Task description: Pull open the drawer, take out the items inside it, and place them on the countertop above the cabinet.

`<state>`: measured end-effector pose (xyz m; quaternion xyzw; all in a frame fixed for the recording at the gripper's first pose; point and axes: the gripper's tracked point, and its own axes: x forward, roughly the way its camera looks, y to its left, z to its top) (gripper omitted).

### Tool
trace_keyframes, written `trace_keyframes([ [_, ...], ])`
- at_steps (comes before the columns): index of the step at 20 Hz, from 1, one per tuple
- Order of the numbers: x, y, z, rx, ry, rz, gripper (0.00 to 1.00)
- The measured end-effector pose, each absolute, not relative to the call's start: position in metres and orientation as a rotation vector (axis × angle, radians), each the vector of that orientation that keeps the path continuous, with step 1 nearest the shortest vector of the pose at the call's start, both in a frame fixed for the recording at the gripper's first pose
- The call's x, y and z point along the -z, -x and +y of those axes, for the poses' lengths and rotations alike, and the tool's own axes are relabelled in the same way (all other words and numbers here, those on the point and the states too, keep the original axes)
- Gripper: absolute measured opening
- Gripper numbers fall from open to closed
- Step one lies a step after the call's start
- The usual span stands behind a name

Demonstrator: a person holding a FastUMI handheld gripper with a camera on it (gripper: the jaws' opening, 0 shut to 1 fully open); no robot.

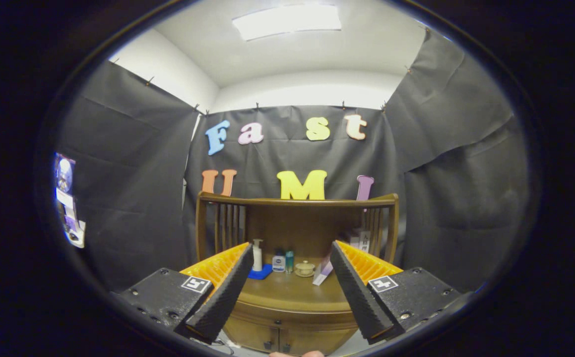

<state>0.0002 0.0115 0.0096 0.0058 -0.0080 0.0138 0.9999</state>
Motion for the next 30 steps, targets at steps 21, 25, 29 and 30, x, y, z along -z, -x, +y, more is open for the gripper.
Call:
trace_keyframes([
  [21,0.120,-0.052,0.046,-0.064,-0.022,0.072,1.00],
  [25,0.180,-0.073,0.056,-0.060,-0.042,0.146,0.99],
  [29,0.235,-0.092,0.066,-0.064,-0.011,0.203,0.97],
  [30,0.250,-0.097,0.066,-0.060,-0.002,0.221,0.96],
])
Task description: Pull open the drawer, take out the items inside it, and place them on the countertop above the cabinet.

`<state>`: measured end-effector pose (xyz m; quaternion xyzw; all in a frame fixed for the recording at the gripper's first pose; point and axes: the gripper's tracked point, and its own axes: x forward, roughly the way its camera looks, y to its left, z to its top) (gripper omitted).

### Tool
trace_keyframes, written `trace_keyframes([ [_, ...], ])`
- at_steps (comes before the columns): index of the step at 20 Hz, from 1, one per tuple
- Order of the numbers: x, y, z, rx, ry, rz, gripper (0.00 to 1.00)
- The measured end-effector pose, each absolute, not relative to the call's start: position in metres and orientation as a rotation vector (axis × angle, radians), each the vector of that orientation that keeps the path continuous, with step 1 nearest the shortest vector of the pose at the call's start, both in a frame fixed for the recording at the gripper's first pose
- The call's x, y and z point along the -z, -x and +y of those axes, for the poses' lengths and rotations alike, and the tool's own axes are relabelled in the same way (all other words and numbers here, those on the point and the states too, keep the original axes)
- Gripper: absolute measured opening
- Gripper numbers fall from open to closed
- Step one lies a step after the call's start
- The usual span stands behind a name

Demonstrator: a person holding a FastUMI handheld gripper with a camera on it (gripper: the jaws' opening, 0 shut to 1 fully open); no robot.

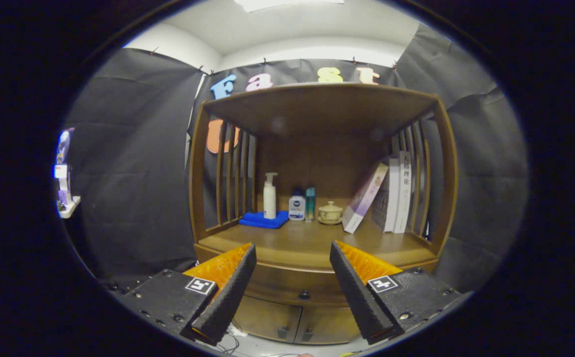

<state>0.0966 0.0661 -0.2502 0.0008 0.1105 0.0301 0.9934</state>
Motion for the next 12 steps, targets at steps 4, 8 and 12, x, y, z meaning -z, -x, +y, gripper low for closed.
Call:
trace_keyframes([
  [4,0.310,-0.118,0.060,-0.017,-0.015,0.314,0.89],
  [8,0.352,-0.131,0.057,0.005,-0.011,0.369,0.81],
  [12,0.386,-0.138,0.057,0.049,-0.031,0.419,0.75],
])
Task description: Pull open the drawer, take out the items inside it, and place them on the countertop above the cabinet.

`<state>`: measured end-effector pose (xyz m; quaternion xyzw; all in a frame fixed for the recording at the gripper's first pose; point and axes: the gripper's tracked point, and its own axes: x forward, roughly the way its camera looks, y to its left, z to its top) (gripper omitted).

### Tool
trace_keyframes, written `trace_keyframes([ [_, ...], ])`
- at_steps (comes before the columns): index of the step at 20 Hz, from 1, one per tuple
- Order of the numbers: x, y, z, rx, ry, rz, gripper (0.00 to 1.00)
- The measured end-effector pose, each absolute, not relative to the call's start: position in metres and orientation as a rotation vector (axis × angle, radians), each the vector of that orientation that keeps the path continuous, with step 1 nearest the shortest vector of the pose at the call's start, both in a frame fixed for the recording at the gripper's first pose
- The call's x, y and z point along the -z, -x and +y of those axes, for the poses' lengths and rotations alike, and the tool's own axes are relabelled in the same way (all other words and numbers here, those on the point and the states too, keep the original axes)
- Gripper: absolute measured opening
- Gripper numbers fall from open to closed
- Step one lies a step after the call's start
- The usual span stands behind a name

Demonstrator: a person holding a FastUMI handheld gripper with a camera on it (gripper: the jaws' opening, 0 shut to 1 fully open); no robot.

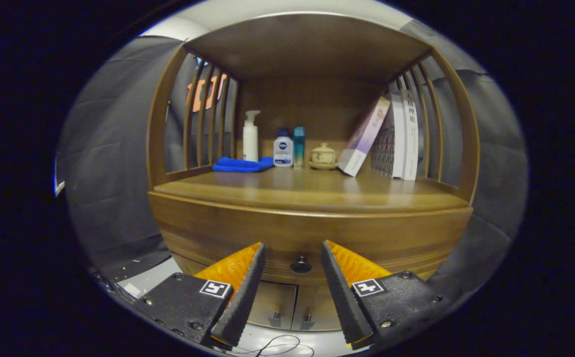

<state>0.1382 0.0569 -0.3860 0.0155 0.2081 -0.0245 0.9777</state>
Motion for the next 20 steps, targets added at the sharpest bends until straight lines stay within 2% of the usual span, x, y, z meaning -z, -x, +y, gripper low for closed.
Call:
trace_keyframes([
  [6,0.405,-0.143,0.049,0.104,-0.060,0.439,0.63],
  [11,0.420,-0.143,0.056,0.115,-0.125,0.474,0.40],
  [15,0.421,-0.143,0.054,0.143,-0.140,0.471,0.30],
  [20,0.421,-0.144,0.052,0.164,-0.087,0.478,0.26],
])
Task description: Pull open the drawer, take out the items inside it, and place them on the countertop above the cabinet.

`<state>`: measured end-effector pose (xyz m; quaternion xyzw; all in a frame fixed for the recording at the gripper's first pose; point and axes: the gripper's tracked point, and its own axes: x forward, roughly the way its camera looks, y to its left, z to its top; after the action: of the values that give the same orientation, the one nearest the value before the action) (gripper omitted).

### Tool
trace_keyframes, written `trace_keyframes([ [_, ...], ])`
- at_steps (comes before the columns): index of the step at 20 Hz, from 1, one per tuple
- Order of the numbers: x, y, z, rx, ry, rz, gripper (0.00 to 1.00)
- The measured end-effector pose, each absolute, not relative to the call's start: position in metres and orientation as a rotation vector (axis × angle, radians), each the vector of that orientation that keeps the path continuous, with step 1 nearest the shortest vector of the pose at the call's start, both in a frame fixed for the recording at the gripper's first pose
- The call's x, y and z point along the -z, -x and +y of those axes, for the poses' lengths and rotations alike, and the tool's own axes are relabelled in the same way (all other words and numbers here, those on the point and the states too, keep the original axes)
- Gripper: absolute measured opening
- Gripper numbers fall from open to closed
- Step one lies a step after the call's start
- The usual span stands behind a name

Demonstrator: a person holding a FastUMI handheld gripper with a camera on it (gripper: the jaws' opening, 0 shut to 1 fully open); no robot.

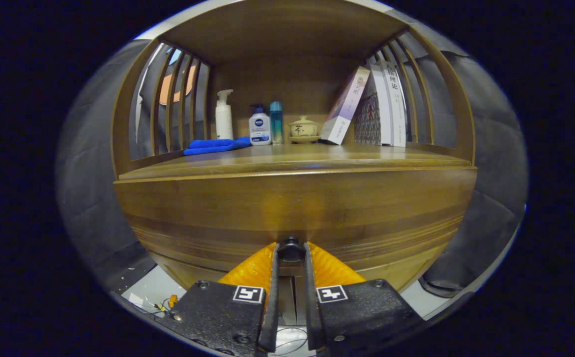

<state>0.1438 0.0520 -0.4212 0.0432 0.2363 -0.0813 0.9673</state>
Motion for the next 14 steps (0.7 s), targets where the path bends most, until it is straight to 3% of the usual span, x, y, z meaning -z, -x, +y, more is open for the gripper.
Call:
trace_keyframes([
  [14,0.418,-0.125,0.055,0.162,-0.042,0.466,0.17],
])
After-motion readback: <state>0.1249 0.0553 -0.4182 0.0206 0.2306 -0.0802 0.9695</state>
